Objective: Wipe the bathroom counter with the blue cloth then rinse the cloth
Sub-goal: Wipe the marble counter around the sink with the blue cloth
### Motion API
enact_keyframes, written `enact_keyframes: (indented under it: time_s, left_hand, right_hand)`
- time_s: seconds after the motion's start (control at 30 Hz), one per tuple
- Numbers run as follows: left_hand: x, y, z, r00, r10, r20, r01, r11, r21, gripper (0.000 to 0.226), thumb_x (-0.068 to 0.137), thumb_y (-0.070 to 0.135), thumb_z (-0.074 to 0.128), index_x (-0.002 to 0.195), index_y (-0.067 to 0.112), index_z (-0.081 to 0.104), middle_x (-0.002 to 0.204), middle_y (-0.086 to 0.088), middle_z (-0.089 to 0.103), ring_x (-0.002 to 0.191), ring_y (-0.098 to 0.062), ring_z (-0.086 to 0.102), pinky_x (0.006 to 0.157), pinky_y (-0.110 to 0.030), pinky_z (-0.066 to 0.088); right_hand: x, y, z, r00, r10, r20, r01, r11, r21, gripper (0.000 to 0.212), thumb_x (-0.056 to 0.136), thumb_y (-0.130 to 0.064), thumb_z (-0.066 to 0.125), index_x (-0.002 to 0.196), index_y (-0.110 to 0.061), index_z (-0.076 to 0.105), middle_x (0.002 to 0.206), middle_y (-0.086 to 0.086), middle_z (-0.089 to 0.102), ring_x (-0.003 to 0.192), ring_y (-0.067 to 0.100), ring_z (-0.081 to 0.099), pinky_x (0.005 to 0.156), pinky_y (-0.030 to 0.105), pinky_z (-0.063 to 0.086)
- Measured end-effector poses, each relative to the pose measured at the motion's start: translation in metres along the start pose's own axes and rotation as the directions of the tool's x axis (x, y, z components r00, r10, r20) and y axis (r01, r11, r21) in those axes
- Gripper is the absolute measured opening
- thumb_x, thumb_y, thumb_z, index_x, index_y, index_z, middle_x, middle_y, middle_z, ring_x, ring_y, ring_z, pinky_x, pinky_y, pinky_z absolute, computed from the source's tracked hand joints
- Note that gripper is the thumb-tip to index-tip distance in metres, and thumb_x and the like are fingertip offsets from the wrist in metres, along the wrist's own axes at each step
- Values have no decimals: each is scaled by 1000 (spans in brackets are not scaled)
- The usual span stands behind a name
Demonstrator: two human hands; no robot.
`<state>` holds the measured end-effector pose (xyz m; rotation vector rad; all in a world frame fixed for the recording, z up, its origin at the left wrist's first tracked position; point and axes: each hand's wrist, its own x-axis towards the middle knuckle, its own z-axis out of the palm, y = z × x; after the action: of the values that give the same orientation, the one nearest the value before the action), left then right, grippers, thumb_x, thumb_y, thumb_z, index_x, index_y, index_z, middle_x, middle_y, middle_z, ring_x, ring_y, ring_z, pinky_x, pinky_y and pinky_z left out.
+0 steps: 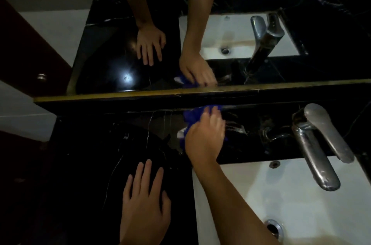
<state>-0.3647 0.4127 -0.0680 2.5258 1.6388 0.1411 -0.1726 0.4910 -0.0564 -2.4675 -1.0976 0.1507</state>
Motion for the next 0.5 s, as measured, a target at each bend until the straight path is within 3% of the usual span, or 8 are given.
enact_keyframes:
  time_s: [0.03,0.1,0.17,0.23,0.33,0.43,0.5]
  left_hand:
    - [0,0,-2,1000,0,12,0,1000,7,60,83,38,42,134,15,65,154,-15,48,144,-32,41,115,-49,26]
    - [1,0,-5,999,-2,41,2,1000,8,60,84,39,41,135,16,64,154,-14,47,145,-31,40,116,-48,25]
    - [0,-1,-7,998,-6,63,6,1000,1,60,86,39,41,138,18,62,156,-12,45,147,-30,38,118,-47,24]
    - [-2,-2,-8,997,5,78,-4,1000,-13,59,88,39,41,141,19,58,159,-11,41,150,-28,33,119,-48,23]
    - [-3,-3,-7,997,11,73,-8,999,-42,58,89,37,42,142,18,56,161,-12,38,152,-28,30,121,-49,23]
    - [-3,-1,-8,998,0,70,4,999,-49,58,89,37,42,141,18,57,160,-12,39,152,-27,30,121,-49,23]
    - [-3,-1,-7,997,-8,77,10,999,-30,59,88,39,41,141,19,58,159,-12,41,151,-27,32,120,-48,23]
  right_hand:
    - [-12,-1,-2,982,-180,62,179,984,10,60,85,-23,46,143,-12,53,151,11,49,144,27,41,125,46,17]
    - [-27,13,-10,848,-497,183,499,866,39,56,78,-22,55,133,-17,63,145,4,58,137,23,50,124,48,14]
    - [-15,43,-25,769,-607,201,620,784,-6,53,66,-20,63,119,-19,72,132,0,67,122,22,62,119,52,22]
    - [5,83,-42,830,-534,161,549,833,-70,55,58,-17,62,112,-16,75,124,5,72,112,28,68,113,53,30]
    - [23,113,-60,972,-197,130,215,967,-139,59,73,-6,58,132,-4,63,143,17,57,132,38,52,115,48,36]
    - [19,73,-46,982,178,55,-170,977,-125,62,84,-11,58,144,-2,50,156,17,42,144,35,35,122,46,24]
    - [12,33,-28,981,195,-2,-194,976,-102,60,85,-22,57,142,-1,51,153,20,45,142,36,38,121,49,24]
